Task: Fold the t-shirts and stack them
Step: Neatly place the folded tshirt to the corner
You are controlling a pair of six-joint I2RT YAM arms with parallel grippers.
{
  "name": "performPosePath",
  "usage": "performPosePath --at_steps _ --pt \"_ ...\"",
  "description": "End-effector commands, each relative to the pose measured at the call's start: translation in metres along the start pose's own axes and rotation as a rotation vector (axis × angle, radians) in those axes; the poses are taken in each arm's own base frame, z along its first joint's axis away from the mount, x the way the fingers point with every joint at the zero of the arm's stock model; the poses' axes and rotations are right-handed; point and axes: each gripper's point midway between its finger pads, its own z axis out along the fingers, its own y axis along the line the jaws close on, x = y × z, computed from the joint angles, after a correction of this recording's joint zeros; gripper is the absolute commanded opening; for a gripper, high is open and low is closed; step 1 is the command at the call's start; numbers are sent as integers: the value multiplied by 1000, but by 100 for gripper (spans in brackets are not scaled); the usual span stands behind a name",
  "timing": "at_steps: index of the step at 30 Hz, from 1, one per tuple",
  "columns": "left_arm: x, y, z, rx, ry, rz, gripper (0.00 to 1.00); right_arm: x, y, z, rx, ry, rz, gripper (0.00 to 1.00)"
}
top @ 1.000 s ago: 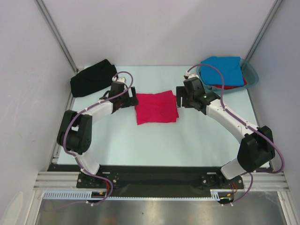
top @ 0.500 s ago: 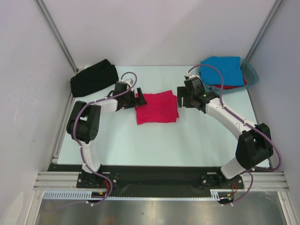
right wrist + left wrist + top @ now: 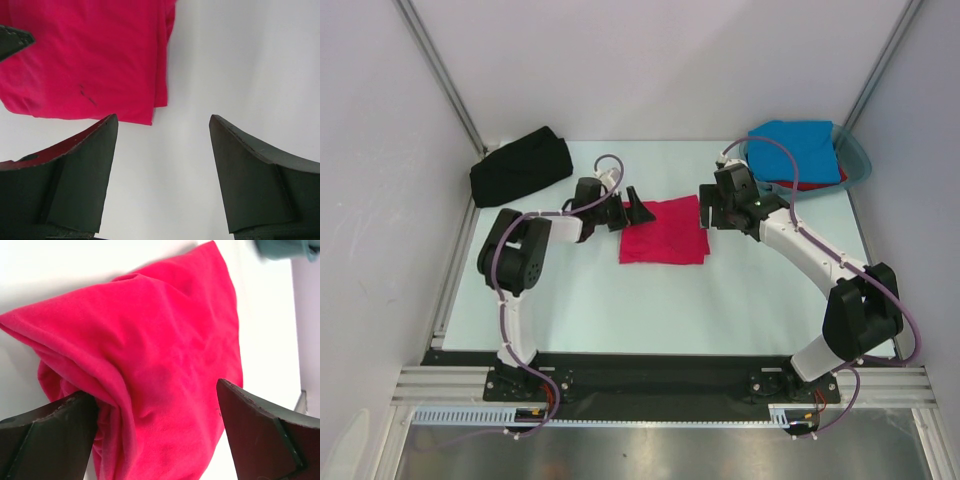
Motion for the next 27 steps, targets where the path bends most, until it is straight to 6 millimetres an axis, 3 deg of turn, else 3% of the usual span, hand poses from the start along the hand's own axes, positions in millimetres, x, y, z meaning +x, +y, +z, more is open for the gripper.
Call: performPosePath --at_steps 1,2,5,8,9,11,14,15,17,18,20,21,23,24,26,27 --pt "59 -1 15 33 152 -76 99 -8 -3 -6 13 -25 5 79" --pt "64 -4 18 42 164 -79 96 -8 -4 -6 15 -24 4 78" --pt "68 -12 23 74 169 -84 68 -7 -6 -7 23 -24 4 79" --pt "62 -17 25 89 158 -82 21 -6 -8 -9 30 -26 4 79" --pt "56 -20 26 94 150 -76 0 -6 -10 -9 32 -26 3 78" --pt "47 -26 26 99 138 -59 0 -6 -12 -10 37 -29 6 79" --pt "17 -40 28 120 103 -9 0 -5 -15 -10 42 -26 10 78" --pt "-8 -54 27 142 60 28 0 -5 -15 -10 40 -27 12 79" --pt "-31 -60 22 146 43 52 0 -4 -17 -9 42 -25 16 79" --pt "-57 -75 17 158 12 94 0 -4 -17 -9 40 -25 17 78" --pt "-92 -77 6 138 -45 123 0 -3 -19 -8 41 -21 20 79" --pt "-122 -91 -3 146 -101 165 0 -3 -18 -8 37 -23 22 79" --pt "-150 -79 -17 90 -129 176 0 -3 -19 -7 34 -22 26 78" --pt "-175 -82 -28 62 -161 209 0 -3 -18 -6 26 -20 26 79" --pt "-204 -62 -42 4 -208 214 0 -3 -18 -4 26 -19 27 79" --pt "-229 -67 -56 -7 -260 239 0 -3 -18 -3 25 -17 28 79"
